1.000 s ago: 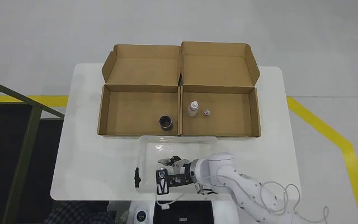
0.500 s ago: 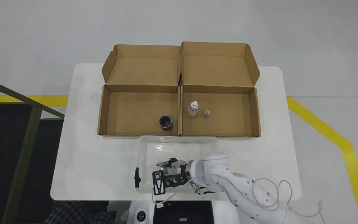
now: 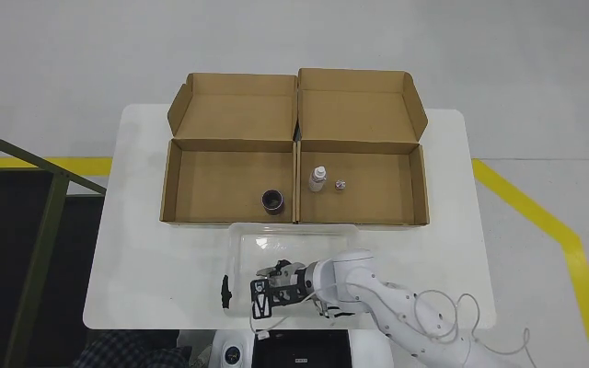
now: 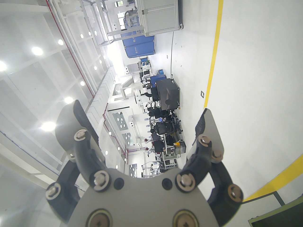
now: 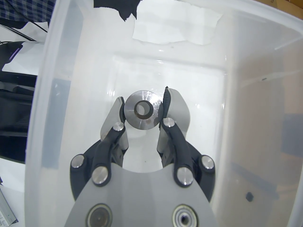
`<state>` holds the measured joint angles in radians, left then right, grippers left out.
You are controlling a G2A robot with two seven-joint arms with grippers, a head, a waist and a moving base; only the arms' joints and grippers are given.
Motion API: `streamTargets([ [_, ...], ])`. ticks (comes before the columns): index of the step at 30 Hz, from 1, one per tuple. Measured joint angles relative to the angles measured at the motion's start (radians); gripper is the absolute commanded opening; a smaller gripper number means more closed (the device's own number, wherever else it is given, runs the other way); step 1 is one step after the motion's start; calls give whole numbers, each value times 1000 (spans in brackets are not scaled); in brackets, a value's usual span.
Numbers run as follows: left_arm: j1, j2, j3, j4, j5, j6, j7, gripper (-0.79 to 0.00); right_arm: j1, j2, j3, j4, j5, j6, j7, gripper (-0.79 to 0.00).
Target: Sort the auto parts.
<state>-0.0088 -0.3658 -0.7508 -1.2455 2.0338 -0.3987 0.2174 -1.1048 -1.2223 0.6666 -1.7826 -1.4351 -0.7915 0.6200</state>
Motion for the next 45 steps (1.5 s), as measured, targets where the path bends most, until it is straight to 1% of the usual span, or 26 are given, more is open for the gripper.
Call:
streamTargets([
  [8, 0, 0, 0, 0, 0, 0, 0, 0, -4, 6, 22, -37, 11, -7, -14, -785],
  [16, 0, 0, 0, 0, 0, 0, 0, 0, -15, 19, 74, -91, 34, -9, -34, -785],
  [26, 0, 0, 0, 0, 0, 0, 0, 0, -43, 43, 186, -184, 78, -8, -80, -785],
  [33, 0, 0, 0, 0, 0, 0, 0, 0, -54, 56, 265, -247, 136, -17, -131, -785],
  [45, 0, 0, 0, 0, 0, 0, 0, 0, -43, 71, 397, -296, 245, 8, -202, -785],
])
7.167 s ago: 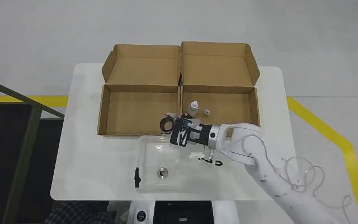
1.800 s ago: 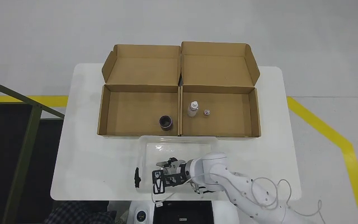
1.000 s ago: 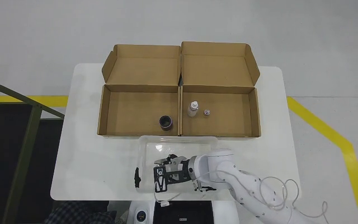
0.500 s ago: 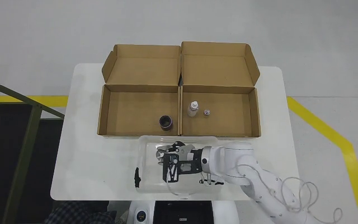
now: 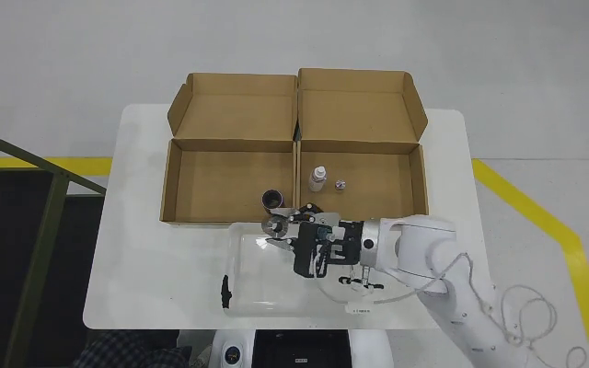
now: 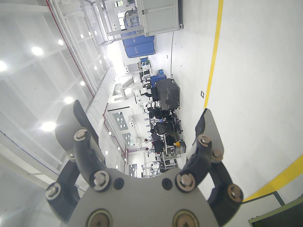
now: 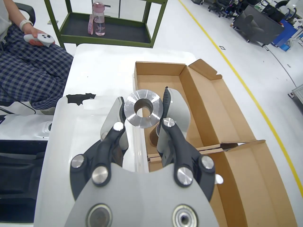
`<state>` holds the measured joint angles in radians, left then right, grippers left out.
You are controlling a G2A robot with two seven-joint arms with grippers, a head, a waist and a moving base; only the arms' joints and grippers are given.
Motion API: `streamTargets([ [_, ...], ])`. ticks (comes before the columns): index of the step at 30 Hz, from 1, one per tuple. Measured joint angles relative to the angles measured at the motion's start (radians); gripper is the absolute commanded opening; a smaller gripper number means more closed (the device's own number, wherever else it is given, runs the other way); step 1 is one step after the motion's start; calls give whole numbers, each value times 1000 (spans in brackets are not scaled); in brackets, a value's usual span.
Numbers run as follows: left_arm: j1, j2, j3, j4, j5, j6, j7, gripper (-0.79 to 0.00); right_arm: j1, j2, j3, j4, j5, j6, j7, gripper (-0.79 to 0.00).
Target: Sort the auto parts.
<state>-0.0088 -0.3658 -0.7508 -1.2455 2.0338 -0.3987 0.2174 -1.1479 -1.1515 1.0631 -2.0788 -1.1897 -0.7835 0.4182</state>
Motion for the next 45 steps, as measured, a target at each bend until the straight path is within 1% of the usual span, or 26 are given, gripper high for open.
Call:
streamTargets([
  [13, 0, 0, 0, 0, 0, 0, 0, 0, -39, 20, 120, -7, 73, -8, -53, -785],
  [18, 0, 0, 0, 0, 0, 0, 0, 0, -44, 25, 145, -4, 83, -11, -63, -785],
  [22, 0, 0, 0, 0, 0, 0, 0, 0, -33, 26, 143, 15, 86, -5, -58, -785],
  [29, 0, 0, 0, 0, 0, 0, 0, 0, 23, 20, 82, 68, 65, 26, -15, -785],
  [35, 0, 0, 0, 0, 0, 0, 0, 0, 93, 6, -3, 115, 23, 73, 37, -785],
  [45, 0, 0, 0, 0, 0, 0, 0, 0, 256, -39, -169, 250, -23, 174, 109, -785],
])
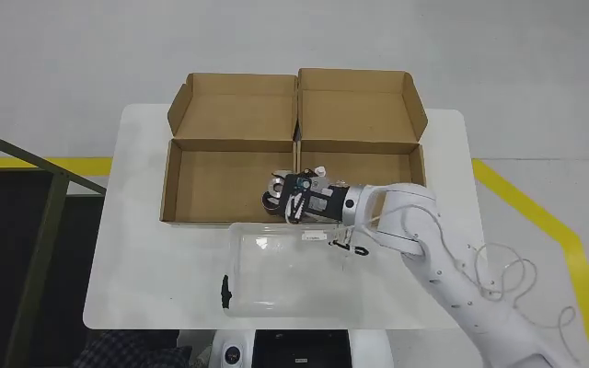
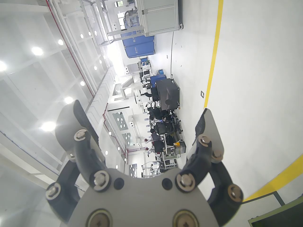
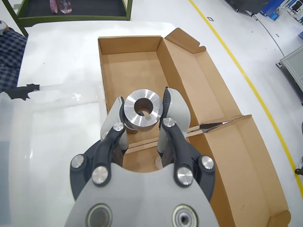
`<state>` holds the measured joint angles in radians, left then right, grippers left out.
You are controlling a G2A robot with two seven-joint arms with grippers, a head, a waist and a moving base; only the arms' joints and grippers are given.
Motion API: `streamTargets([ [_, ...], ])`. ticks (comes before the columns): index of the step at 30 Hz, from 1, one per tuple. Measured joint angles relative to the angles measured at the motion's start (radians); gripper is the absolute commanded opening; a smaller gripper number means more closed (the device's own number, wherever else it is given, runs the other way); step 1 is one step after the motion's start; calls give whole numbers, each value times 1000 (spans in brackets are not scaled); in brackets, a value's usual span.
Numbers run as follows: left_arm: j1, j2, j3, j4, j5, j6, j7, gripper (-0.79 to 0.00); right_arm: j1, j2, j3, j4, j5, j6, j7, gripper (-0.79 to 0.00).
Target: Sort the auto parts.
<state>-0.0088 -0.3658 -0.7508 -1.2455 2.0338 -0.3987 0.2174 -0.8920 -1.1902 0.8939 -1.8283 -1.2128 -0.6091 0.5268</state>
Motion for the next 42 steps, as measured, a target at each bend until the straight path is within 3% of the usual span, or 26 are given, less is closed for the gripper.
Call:
streamTargets([
  [15, 0, 0, 0, 0, 0, 0, 0, 0, 206, -81, -172, 225, -1, 108, 91, -785],
  [36, 0, 0, 0, 0, 0, 0, 0, 0, 310, -163, -271, 470, -7, 137, 111, -785],
  [42, 0, 0, 0, 0, 0, 0, 0, 0, 331, -185, -291, 514, -11, 142, 130, -646],
])
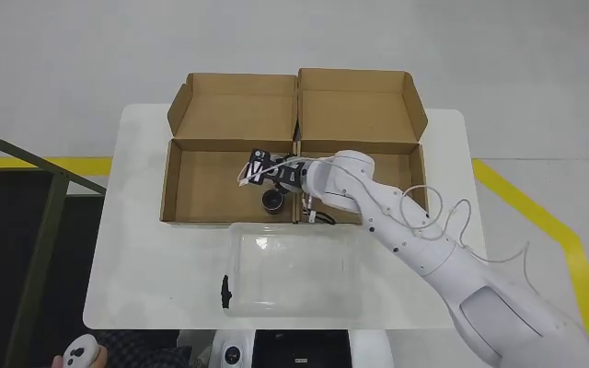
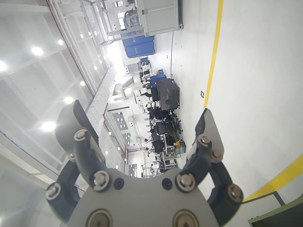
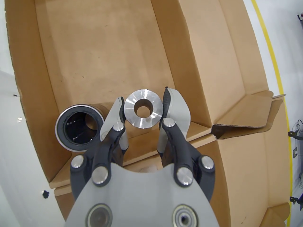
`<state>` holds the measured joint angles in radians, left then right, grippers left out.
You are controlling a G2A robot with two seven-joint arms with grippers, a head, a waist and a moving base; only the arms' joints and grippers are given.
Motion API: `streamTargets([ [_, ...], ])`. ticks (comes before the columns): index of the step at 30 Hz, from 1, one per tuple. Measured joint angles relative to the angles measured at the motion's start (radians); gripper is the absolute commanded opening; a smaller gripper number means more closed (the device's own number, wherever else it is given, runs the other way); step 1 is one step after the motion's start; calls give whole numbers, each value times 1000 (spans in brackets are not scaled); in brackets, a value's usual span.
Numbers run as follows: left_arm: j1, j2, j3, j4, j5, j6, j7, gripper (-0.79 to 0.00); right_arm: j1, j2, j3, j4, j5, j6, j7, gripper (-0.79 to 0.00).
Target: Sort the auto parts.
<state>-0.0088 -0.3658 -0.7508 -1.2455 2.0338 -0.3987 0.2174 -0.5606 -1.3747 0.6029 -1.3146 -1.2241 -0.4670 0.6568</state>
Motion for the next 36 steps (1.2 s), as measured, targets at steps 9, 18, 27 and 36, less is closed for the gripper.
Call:
streamTargets([
  [9, 0, 0, 0, 0, 0, 0, 0, 0, 15, -23, -12, 39, -14, -1, 24, -508],
  [18, 0, 0, 0, 0, 0, 0, 0, 0, 19, -38, -9, 53, -29, -4, 37, -480],
  [27, 0, 0, 0, 0, 0, 0, 0, 0, -4, -36, 24, -26, -44, -22, 38, -456],
  [36, 0, 0, 0, 0, 0, 0, 0, 0, -104, 1, 118, -222, -72, -53, 50, -434],
])
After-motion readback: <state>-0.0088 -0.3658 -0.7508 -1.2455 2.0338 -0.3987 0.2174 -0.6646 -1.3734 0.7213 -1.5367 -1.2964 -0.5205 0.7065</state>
